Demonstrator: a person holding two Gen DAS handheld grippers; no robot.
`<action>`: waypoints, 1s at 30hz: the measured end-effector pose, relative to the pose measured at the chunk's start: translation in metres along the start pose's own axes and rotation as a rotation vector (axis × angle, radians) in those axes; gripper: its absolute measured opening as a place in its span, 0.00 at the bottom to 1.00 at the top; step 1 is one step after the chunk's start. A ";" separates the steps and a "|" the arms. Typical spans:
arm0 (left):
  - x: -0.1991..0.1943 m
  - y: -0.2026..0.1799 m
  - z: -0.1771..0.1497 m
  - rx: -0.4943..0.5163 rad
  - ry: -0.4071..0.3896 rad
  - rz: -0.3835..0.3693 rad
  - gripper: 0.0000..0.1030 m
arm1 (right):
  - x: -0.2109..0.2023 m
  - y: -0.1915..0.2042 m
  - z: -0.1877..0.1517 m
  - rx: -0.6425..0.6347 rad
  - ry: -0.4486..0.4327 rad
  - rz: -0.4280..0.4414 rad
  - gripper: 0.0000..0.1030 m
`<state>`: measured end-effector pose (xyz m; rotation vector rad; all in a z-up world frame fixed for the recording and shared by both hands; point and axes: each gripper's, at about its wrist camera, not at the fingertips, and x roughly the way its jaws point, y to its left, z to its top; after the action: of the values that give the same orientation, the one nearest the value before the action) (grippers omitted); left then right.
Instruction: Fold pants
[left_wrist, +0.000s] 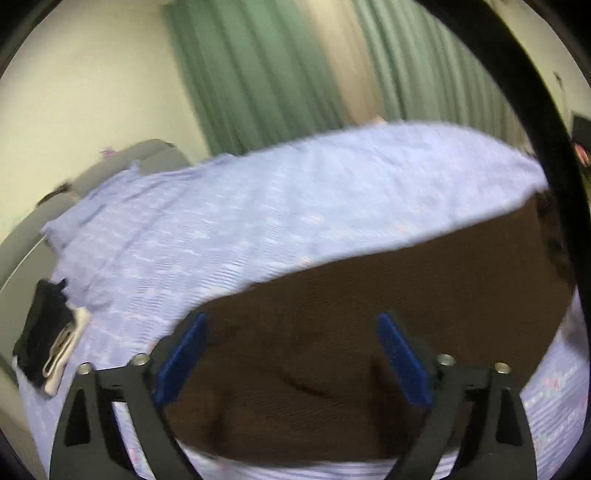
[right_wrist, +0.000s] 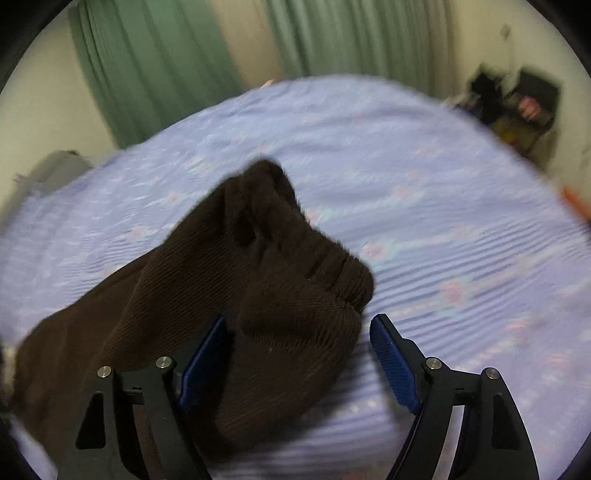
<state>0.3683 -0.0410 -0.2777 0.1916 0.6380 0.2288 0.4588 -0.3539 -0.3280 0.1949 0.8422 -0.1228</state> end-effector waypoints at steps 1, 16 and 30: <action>0.002 0.010 0.001 -0.017 0.007 0.014 0.98 | -0.006 0.007 -0.001 -0.009 -0.026 -0.021 0.79; 0.017 -0.012 -0.003 0.066 0.015 -0.130 0.86 | 0.022 -0.029 -0.007 0.305 -0.025 0.047 0.79; 0.057 -0.044 -0.034 0.075 0.227 -0.319 0.41 | 0.040 -0.020 0.046 0.170 -0.007 0.128 0.37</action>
<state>0.3984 -0.0638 -0.3473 0.1346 0.8926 -0.0826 0.5147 -0.3845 -0.3304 0.4070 0.8098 -0.0746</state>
